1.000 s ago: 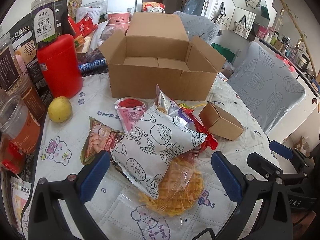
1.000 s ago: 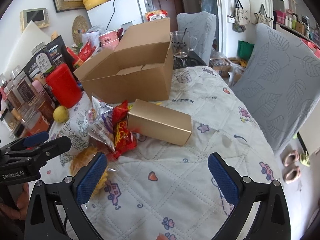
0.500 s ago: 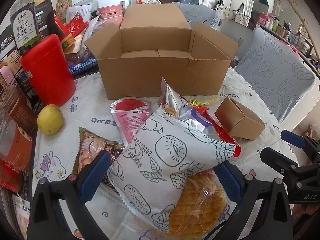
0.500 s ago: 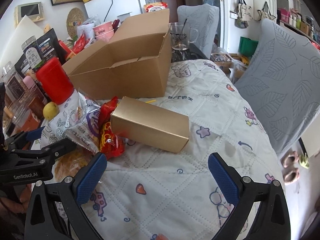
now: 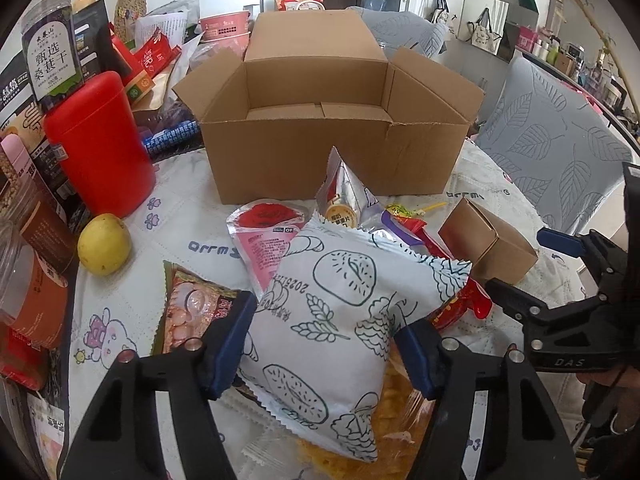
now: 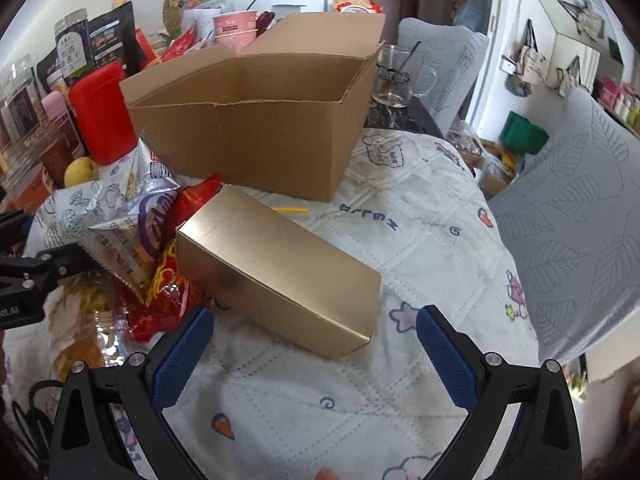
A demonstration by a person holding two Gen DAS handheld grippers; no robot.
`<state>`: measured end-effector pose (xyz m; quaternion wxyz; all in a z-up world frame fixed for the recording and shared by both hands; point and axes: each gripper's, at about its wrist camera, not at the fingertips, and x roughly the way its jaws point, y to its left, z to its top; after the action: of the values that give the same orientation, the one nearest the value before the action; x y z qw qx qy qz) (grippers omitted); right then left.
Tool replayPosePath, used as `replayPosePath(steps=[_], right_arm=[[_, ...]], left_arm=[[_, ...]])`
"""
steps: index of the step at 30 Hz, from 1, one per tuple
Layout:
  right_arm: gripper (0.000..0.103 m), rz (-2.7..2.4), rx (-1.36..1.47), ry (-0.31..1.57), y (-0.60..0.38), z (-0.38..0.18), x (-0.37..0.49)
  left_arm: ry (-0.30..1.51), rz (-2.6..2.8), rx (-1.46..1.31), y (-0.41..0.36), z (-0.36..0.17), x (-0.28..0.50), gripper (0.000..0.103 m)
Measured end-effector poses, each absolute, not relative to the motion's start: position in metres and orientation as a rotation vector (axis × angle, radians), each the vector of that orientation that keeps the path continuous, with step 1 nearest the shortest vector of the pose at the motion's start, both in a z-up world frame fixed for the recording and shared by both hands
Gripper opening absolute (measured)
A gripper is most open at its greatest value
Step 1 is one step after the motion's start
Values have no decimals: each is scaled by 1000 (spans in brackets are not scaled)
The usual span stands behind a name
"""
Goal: Organize snacks
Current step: 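Grasp the white printed bread bag with the left tool while the right tool grasps the gold box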
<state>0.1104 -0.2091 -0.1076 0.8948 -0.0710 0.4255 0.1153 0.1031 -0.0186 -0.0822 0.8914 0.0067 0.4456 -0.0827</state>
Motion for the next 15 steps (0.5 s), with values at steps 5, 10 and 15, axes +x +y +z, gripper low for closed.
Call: replayPosePath(steps=[5, 10, 15], right_arm=[[103, 269, -252, 862, -200, -117, 121], [102, 277, -302, 848, -191, -122, 130], [71, 261, -303, 855, -188, -123, 135]], left_arm=[[928, -162, -25, -13, -76, 98, 67], [930, -146, -53, -7, -73, 94, 67], [931, -133, -75, -1, -73, 94, 67]])
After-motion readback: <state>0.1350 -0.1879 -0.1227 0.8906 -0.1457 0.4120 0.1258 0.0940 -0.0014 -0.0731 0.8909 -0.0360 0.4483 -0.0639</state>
